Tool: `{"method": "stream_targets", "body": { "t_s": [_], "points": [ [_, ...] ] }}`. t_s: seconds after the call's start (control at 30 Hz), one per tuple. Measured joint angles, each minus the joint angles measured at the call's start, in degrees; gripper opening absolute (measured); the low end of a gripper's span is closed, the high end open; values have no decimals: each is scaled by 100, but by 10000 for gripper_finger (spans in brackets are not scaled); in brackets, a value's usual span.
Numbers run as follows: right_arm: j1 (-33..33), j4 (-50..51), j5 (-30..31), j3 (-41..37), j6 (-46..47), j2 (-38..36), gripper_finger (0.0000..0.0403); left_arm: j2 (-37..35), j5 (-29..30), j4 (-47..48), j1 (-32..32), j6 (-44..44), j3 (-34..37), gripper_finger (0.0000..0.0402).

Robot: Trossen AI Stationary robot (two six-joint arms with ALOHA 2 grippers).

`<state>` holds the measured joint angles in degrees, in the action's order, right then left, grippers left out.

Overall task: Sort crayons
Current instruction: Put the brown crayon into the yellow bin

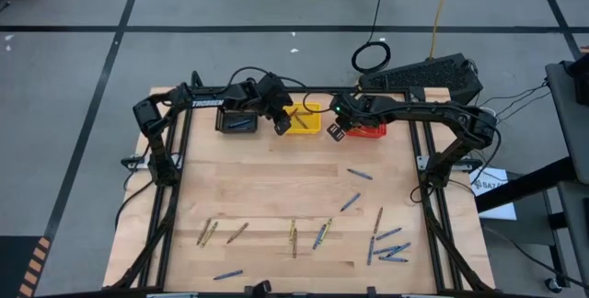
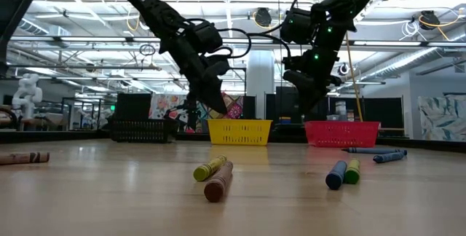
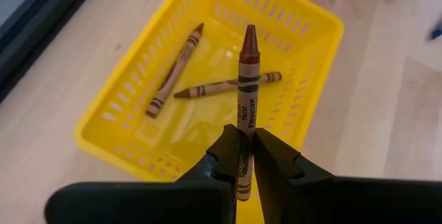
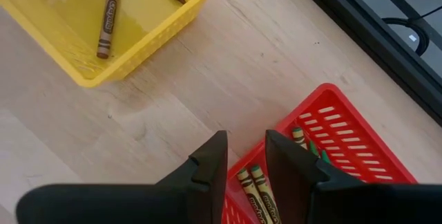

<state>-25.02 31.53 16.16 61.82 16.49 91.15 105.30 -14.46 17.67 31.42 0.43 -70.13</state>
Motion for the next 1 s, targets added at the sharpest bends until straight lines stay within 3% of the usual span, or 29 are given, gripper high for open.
{"method": "stream_targets", "body": {
  "t_s": [0.73, 1.0],
  "points": [
    [0, -179, 0, 0, -22, 0, 86, -2, -200, -347, -52, -7, 0, 30],
    [2, -371, 0, 0, -22, 2, 86, -2, 169, -398, -202, -9, 0, 30]
  ]
}}
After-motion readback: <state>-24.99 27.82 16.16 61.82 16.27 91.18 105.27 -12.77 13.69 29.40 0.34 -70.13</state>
